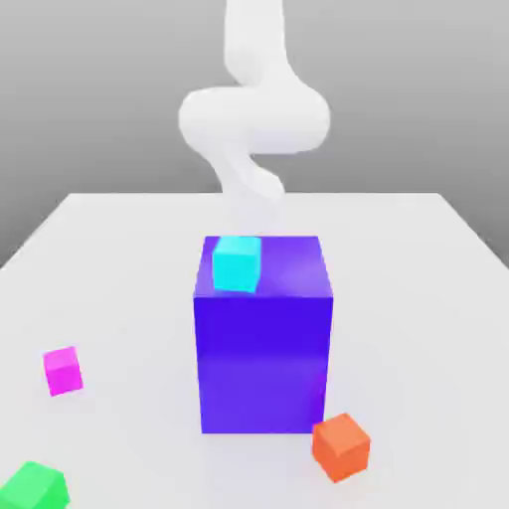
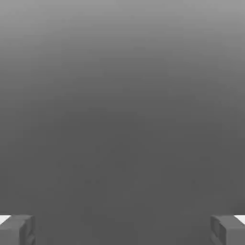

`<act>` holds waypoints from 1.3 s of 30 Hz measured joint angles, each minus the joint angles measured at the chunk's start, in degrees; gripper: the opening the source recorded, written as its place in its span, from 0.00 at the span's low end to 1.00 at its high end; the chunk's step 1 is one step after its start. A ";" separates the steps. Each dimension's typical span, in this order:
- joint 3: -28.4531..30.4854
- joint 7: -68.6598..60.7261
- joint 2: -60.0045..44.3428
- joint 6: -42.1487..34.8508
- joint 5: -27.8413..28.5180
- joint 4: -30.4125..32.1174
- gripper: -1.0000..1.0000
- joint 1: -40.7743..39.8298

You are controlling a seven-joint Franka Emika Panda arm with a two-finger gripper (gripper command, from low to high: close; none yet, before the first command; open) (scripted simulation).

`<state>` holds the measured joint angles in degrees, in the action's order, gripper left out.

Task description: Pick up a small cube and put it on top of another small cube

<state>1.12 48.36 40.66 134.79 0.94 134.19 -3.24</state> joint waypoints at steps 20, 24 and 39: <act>15.03 13.02 -42.03 24.28 -2.80 19.39 0.50 -23.41; 12.55 9.54 -50.61 29.78 -9.79 20.58 0.50 -27.40; 8.24 8.33 -54.76 33.08 -11.55 19.93 0.00 -31.45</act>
<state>9.36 56.68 -14.10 167.87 -10.62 154.12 -34.70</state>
